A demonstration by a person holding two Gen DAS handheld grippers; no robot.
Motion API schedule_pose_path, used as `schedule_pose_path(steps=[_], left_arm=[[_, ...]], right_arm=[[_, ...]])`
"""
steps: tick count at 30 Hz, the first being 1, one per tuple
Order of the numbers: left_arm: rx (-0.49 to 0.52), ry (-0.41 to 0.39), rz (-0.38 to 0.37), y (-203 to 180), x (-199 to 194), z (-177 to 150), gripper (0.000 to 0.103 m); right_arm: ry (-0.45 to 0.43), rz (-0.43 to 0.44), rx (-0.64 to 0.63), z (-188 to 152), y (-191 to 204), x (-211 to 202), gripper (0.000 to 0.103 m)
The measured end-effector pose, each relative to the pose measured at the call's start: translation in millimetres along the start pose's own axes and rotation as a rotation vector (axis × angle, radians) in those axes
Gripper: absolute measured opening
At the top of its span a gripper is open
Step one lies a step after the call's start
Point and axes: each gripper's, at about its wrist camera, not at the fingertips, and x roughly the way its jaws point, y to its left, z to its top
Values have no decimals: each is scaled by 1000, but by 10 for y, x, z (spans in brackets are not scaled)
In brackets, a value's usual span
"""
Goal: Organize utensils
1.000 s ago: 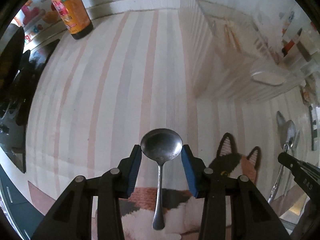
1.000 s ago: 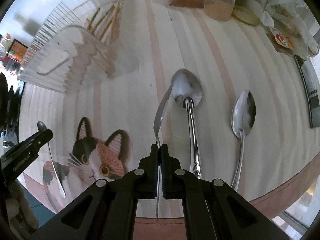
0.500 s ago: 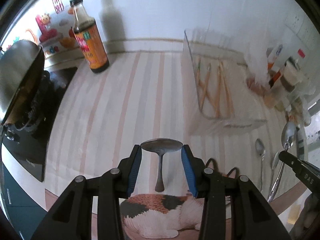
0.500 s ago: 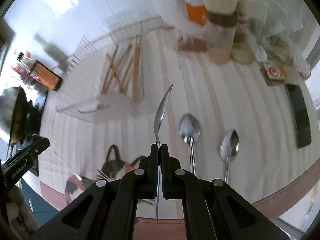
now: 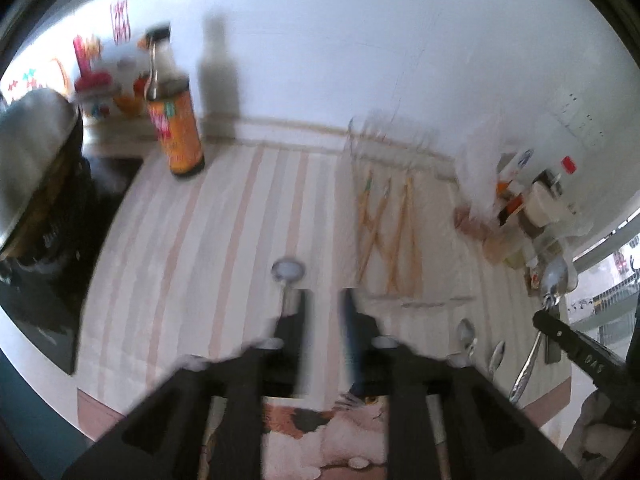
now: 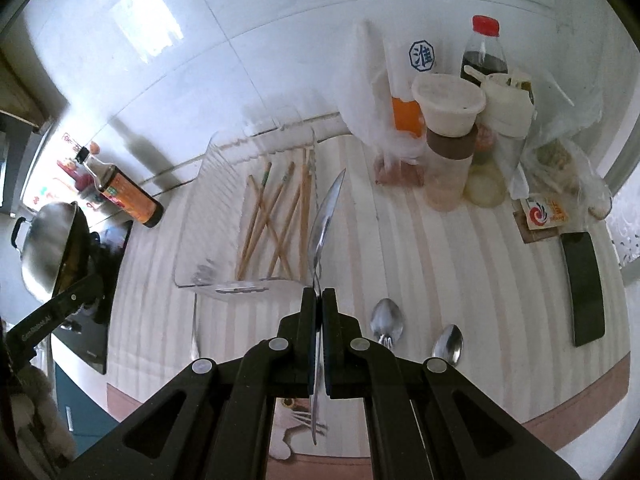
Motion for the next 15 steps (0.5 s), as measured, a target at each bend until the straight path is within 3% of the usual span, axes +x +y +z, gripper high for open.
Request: schedule_pose_path(steps=[2, 8, 15], left_arm=[[-8, 30, 34, 124, 179, -69, 62], [-104, 181, 33, 406, 884, -229, 62], [-51, 261, 112, 239, 1585, -123, 60]], right_arm=[[25, 3, 13, -43, -55, 90, 2], [136, -17, 54, -265, -218, 542, 2], [220, -84, 65, -412, -303, 958, 2]])
